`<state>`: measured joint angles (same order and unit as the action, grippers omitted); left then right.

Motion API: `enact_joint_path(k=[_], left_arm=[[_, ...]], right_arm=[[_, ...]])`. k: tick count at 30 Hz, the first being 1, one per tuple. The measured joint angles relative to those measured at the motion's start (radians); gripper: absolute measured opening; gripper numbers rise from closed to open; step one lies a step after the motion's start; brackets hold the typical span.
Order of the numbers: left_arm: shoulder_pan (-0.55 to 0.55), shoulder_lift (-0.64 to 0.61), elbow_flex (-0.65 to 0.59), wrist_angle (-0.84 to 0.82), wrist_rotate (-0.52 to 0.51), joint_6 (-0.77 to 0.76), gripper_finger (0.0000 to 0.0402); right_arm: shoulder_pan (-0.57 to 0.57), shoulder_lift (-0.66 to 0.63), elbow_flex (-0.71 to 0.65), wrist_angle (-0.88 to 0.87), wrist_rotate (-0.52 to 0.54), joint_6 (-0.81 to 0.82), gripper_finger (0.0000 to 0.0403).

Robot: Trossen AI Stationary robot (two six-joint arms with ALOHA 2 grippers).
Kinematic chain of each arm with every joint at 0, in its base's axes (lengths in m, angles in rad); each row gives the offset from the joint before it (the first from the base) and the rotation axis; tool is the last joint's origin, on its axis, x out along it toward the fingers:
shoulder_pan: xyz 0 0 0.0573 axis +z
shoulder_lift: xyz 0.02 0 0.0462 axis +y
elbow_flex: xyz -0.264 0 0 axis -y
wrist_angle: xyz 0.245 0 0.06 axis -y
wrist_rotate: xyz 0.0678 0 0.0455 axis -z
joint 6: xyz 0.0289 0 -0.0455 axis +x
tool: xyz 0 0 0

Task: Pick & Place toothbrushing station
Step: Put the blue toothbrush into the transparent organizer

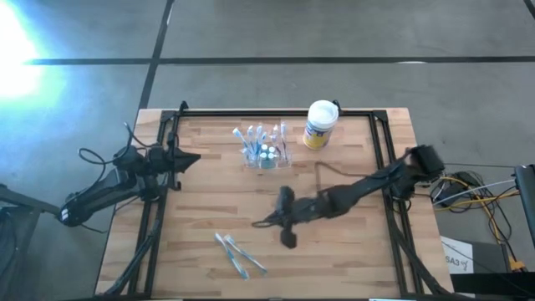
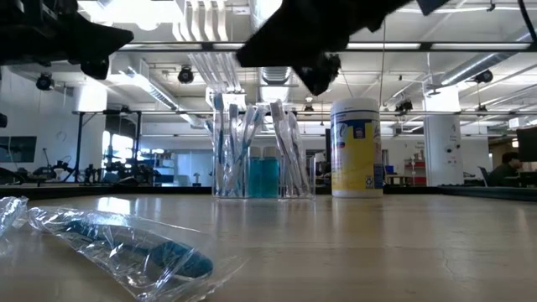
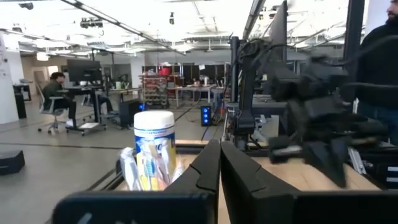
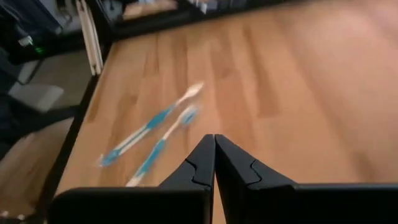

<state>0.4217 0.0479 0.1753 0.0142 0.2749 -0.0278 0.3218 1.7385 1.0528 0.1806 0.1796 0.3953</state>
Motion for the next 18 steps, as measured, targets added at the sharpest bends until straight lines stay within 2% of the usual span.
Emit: enact_joint_path(k=[6, 11, 18], left_arm=[[0.000, 0.002, 0.000, -0.012, -0.001, -0.007, 0.0015], [0.000, 0.007, 0.000, -0.018, -0.003, -0.015, 0.0007], [0.000, 0.008, 0.000, -0.037, -0.004, -0.022, 0.0013]], right_arm=[[0.041, 0.200, 0.308, -0.241, -0.031, 0.133, 0.0024], [0.065, 0.347, 0.568, -0.466, -0.069, 0.228, 0.0085], [0.068, 0.567, 0.922, -0.867, -0.082, 0.364, 0.0164]])
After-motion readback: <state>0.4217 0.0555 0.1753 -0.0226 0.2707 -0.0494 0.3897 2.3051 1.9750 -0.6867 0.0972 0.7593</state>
